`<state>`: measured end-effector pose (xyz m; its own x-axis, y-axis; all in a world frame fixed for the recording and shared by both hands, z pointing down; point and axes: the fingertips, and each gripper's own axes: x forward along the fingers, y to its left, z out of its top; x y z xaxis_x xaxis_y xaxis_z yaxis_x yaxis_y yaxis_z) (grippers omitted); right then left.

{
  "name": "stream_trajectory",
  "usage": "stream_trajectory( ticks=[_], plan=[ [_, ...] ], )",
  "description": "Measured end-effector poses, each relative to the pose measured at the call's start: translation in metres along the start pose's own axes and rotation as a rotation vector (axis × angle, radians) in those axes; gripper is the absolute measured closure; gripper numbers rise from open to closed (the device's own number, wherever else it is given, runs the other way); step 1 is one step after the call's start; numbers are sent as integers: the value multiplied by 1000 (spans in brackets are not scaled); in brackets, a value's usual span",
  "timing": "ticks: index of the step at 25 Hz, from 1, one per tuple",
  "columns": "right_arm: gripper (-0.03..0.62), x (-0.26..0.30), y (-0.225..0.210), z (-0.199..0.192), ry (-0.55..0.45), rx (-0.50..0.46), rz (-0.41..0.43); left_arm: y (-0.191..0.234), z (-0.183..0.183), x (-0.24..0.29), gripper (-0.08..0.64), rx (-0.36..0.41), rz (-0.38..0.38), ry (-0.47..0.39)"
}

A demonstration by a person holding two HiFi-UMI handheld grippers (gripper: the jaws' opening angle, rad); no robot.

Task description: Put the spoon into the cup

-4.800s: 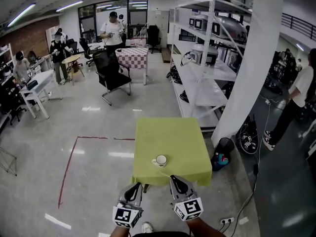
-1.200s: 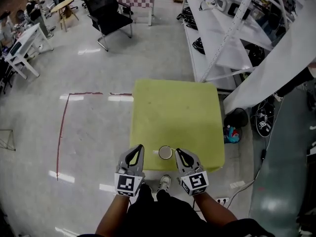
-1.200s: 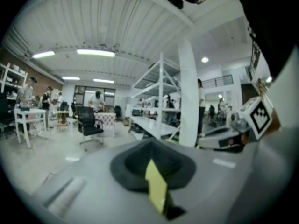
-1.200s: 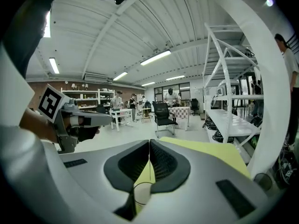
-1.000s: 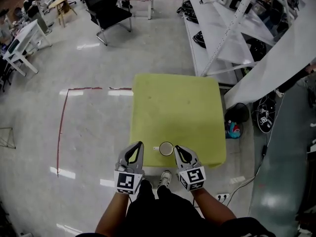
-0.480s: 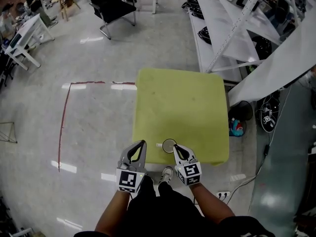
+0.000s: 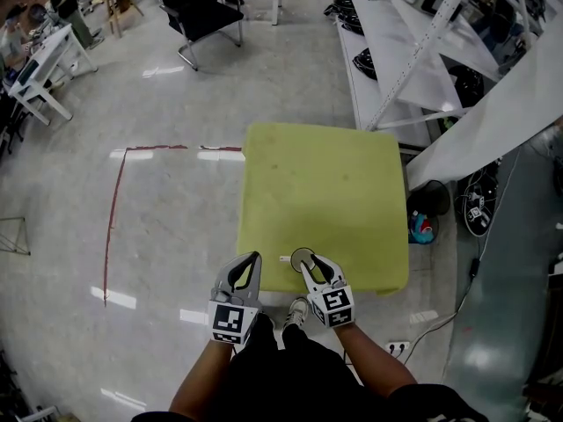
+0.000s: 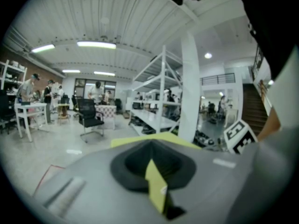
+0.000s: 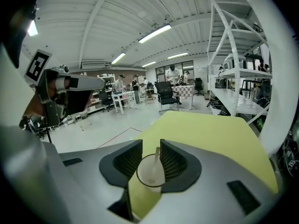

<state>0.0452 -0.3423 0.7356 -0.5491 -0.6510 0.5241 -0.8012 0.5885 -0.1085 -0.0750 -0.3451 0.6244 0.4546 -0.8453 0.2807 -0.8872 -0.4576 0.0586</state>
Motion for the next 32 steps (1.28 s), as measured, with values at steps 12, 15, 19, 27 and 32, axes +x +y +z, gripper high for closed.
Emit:
stream_trajectory(
  ticks=[12, 15, 19, 27, 32],
  plan=[
    [494, -35, -8, 107, -247, -32, -48, -3, 31, -1, 554, 14, -31, -72],
    [540, -51, -6, 142, -327, -53, -62, -8, 46, -2, 554, 3, -54, -113],
    [584, -72, -5, 183, -439, -72, -69, -17, 68, -2, 554, -13, -79, -174],
    [586, -94, -7, 227, -530, -99, -92, -22, 98, -2, 554, 11, -99, -223],
    [586, -103, -15, 231, -545, -97, -114, -26, 110, -2, 554, 27, -99, -242]
  ],
)
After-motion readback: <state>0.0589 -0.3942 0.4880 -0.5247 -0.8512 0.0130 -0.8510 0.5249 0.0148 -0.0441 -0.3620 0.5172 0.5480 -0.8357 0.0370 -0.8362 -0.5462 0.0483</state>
